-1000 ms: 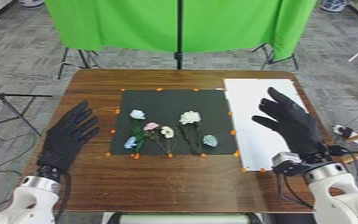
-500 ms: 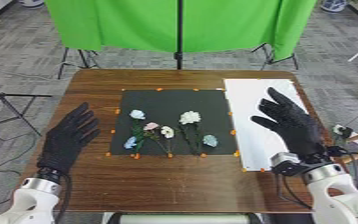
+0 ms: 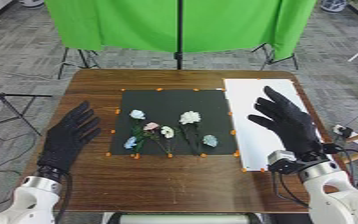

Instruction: Arrange flowers

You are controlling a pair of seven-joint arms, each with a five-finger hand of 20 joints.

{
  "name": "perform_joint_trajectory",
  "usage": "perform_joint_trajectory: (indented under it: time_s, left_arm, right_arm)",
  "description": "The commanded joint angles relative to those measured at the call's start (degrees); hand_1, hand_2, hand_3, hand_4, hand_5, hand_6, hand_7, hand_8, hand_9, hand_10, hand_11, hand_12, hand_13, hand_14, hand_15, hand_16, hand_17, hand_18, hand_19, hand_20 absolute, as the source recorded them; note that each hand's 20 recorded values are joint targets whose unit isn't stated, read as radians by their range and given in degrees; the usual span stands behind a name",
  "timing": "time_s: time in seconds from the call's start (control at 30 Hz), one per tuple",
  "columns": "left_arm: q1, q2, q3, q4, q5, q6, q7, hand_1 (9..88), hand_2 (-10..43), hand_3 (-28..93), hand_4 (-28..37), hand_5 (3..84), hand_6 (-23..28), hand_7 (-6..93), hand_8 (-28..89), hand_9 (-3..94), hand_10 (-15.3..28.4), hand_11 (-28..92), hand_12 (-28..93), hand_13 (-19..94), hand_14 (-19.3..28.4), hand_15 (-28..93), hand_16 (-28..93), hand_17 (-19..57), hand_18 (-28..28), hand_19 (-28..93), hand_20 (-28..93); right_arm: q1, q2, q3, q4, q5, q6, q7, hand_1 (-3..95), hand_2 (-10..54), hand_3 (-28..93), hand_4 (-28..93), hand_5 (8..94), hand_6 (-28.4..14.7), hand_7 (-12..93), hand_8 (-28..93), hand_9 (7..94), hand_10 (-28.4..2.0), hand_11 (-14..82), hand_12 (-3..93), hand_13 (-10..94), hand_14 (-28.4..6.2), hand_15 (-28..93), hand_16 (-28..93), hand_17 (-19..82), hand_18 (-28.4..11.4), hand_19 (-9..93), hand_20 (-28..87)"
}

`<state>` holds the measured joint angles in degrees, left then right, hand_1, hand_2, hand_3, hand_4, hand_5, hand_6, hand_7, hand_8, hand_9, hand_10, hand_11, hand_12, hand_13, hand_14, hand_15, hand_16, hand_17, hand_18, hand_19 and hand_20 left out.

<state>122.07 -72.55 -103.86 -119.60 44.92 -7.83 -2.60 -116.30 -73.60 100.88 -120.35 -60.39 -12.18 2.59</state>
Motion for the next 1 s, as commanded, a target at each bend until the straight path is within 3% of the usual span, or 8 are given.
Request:
perform_joint_trajectory:
  time_s: [0.03,0.17,0.33,0.53,0.7,0.8,0.9,1.0]
  left_arm:
    - [1.28,-0.15,-0.15,0.00,-0.24,0.24,-0.09,24.4,0.8,74,-28.3,23.6,2.8,24.7,-13,16.1,10.3,24,14,11,13.0,33,-3,-12.7,21.0,48,5]
    - [1.69,-0.34,-0.25,0.19,-0.24,-0.64,-1.56,24.4,0.7,74,-28.3,23.7,2.9,24.6,-13,16.1,10.3,24,14,11,13.2,33,-3,-12.8,21.0,48,5]
    - [-1.06,1.05,0.65,0.63,0.61,0.80,0.06,24.5,0.8,74,-28.3,23.7,2.9,24.5,-13,16.1,10.3,24,14,11,13.2,33,-3,-12.8,21.0,48,5]
    - [2.40,-1.09,-0.35,-0.34,-0.44,-0.38,-2.53,24.6,0.9,74,-28.3,23.4,2.8,24.5,-13,16.0,10.4,24,13,11,13.2,34,-3,-12.7,21.0,48,5]
    - [-0.31,0.66,-0.28,0.25,0.24,0.35,-0.78,24.5,0.9,74,-28.3,23.4,2.8,24.6,-13,16.1,10.4,24,14,11,13.3,34,-3,-12.7,21.0,48,5]
    - [1.09,-0.74,-0.33,-0.20,-0.42,0.59,-0.88,24.5,1.0,74,-28.3,23.6,2.8,24.5,-13,16.5,10.5,24,14,12,13.3,34,-3,-12.7,21.0,48,5]
    - [2.03,-1.00,-0.99,-0.28,-0.48,-1.19,-1.94,24.5,1.0,74,-28.3,23.7,2.9,24.4,-13,16.7,10.5,24,13,12,13.5,34,-3,-12.6,21.0,48,5]
    - [-0.55,-0.52,0.16,0.74,-0.03,-1.16,-1.35,24.5,1.0,74,-28.3,23.8,2.9,24.4,-13,16.7,10.6,24,13,12,13.5,34,-3,-12.6,21.0,48,5]
  right_arm:
    - [0.24,0.12,-0.58,0.35,0.34,-0.05,0.09,12.6,-3.5,84,-27,26.9,-4.4,10,-9,27.3,-12.0,5.9,22.6,20,-10.2,2,39,1,-19.5,41,20]
    - [-0.84,0.38,0.47,-0.31,0.16,0.40,-0.13,12.6,-3.5,84,-27,26.9,-4.5,10,-9,27.3,-12.1,5.9,22.5,20,-10.2,3,38,1,-19.5,41,20]
    - [-0.84,0.18,-0.14,-0.14,0.86,0.67,0.14,12.5,-3.5,84,-27,27.3,-4.5,10,-9,27.6,-12.4,6.3,22.6,20,-10.1,3,38,1,-19.5,42,21]
    - [-0.73,-0.29,0.02,-0.33,-0.29,0.45,0.48,12.7,-3.4,84,-27,27.1,-4.6,10,-9,27.0,-12.5,6.4,22.5,20,-10.2,3,38,1,-19.5,42,21]
    - [-2.26,-0.61,1.35,-0.71,0.81,0.74,0.59,12.6,-3.4,84,-27,27.6,-4.7,11,-9,27.4,-12.6,6.8,22.5,20,-10.2,4,38,1,-19.5,42,21]
    - [-2.29,-1.23,1.41,-0.51,1.39,-1.10,1.54,12.7,-3.5,84,-27,27.7,-4.7,11,-9,27.3,-12.7,7.0,22.4,20,-10.1,4,37,1,-19.5,42,21]
    - [-1.53,-1.10,0.81,-0.46,-0.41,-1.19,0.89,12.9,-3.5,84,-27,27.4,-4.8,11,-9,27.1,-12.7,6.9,22.3,20,-10.1,4,37,1,-19.5,42,21]
    - [-1.52,0.08,1.10,-0.61,1.05,0.97,1.25,12.9,-3.5,84,-27,27.7,-4.7,11,-9,27.2,-12.7,7.0,22.3,20,-10.2,4,37,1,-19.5,42,21]
